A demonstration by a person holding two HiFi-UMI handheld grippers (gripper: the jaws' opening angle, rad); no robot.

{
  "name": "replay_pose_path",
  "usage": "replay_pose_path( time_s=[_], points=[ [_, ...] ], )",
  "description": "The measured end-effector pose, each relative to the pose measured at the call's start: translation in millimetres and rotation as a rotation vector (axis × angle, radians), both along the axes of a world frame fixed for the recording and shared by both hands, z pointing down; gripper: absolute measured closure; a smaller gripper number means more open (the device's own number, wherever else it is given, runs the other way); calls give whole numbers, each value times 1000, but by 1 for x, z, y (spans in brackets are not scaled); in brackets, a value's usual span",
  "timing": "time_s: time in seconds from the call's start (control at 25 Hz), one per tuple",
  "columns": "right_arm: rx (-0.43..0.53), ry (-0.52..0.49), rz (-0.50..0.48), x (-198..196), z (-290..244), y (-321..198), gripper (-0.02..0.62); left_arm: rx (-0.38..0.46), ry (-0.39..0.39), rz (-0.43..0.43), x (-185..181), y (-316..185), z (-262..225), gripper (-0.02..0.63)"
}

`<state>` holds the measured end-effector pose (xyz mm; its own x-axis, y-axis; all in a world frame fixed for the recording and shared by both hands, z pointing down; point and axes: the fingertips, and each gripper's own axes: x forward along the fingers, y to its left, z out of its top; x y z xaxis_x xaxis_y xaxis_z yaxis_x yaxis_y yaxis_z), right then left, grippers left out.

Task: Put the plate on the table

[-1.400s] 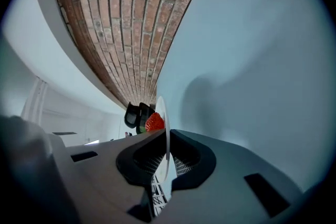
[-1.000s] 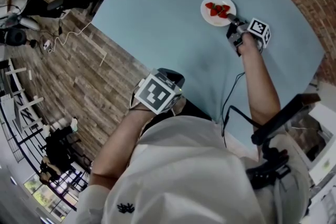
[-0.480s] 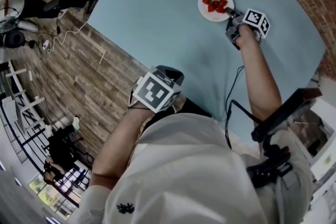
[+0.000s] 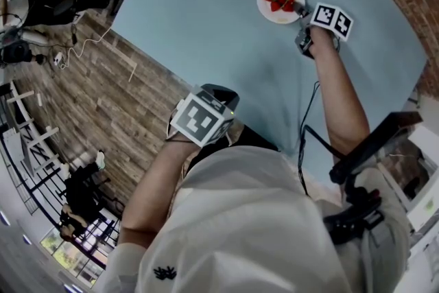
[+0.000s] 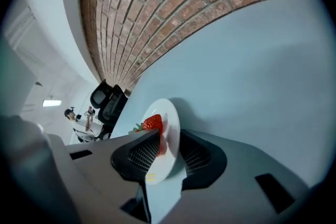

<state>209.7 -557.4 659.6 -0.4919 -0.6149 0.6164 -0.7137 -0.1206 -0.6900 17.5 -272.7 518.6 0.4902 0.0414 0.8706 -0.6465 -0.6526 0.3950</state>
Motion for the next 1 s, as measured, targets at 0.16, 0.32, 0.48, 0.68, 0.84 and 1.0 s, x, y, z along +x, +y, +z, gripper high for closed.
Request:
replay_pose_path(
  time_s=[0.16, 0.32, 0.48, 0.68, 0.84, 1.0],
  points=[
    [31, 167, -50, 5, 0, 0, 490, 1, -33, 11, -4, -5, -7, 604],
    [56, 278, -65, 10, -2, -1, 489, 2, -30, 9, -5, -5, -8, 604],
    [89, 328, -59, 15, -10, -2, 489, 7, -33, 9, -7, -7, -9, 604],
    [144, 366, -72, 17, -29, 2, 489, 46, 4, 9, -4, -12, -1, 604],
    [176, 394, -134, 5, -53, 20, 489, 44, -3, 30, -3, -15, -29, 604],
    [208, 411, -176, -8, -76, 48, 489, 63, 23, 49, -7, -6, -29, 604]
  ],
)
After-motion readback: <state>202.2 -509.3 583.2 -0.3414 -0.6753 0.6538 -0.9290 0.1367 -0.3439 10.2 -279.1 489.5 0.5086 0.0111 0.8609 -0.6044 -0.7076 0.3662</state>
